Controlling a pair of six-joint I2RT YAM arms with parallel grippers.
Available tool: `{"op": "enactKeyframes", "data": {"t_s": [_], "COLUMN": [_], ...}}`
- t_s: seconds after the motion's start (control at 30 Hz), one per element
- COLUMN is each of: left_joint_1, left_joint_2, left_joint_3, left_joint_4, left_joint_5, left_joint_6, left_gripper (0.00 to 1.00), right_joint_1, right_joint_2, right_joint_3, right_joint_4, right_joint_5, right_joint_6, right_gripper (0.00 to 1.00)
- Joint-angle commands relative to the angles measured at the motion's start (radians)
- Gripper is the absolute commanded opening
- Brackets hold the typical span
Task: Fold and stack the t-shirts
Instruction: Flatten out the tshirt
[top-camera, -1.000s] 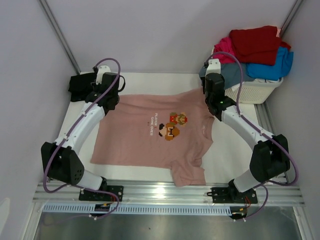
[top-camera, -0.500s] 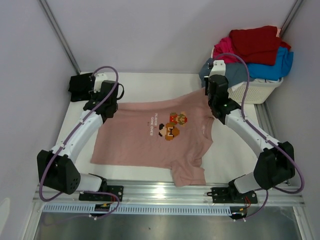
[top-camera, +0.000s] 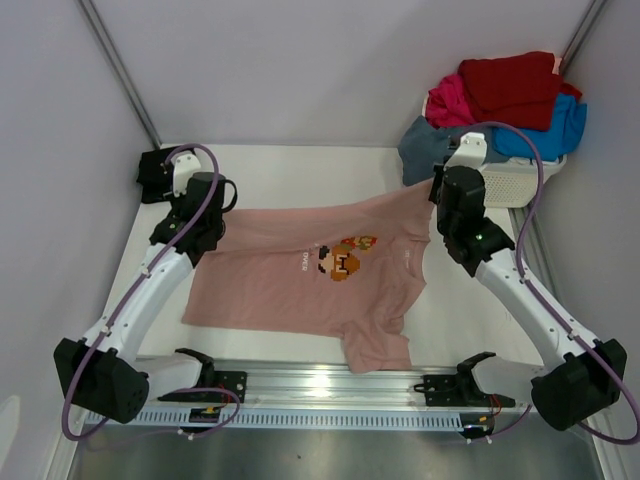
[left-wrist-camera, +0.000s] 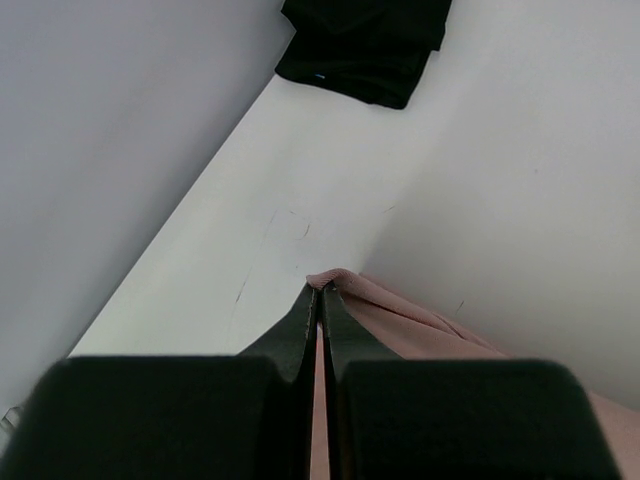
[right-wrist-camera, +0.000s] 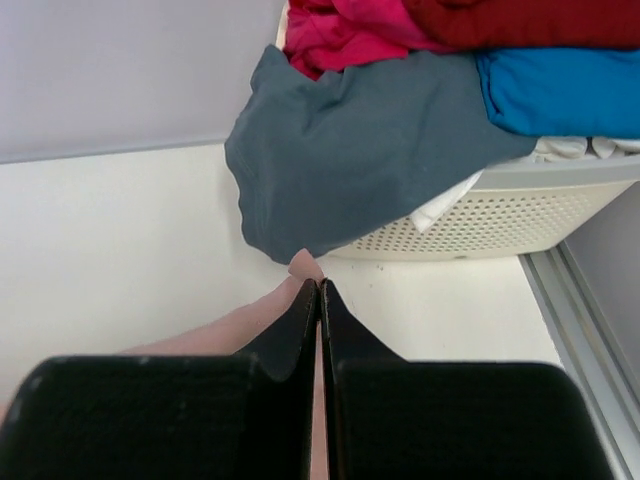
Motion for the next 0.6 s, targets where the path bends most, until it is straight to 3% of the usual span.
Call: {"op": "enactKeyframes", "data": {"t_s": [0.0, 0.23, 0.43, 0.57], "left_joint_1": [-0.006, -0.006, 0.007, 0.080], "left_joint_2": [0.001, 0.009, 0.119, 0.304], "left_joint_3": [0.009, 0.034, 0.026, 0.243], "left_joint_4": [0.000, 0.015, 0.243, 0.078], "left_joint_5": [-0.005, -0.020, -0.065, -0.006], "left_joint_6": [-0.043, -0.026, 0.144, 0.053], "left_gripper": [0.01, 0.00, 0.00, 0.00], "right_joint_1": [0.003, 0.005, -0.049, -0.090], "right_joint_2": [0.000, 0.090, 0.267, 0.431], "right_joint_3": [-0.006, 0.055, 0.219, 0.413], "right_joint_4": [-0.011, -0.016, -0.008, -0.055], "right_joint_5": [0.043, 0.045, 0.017, -0.015], "right_joint_6": [0.026, 0.017, 0.020, 0.023], "right_gripper": [0.00, 0.00, 0.00, 0.00]}}
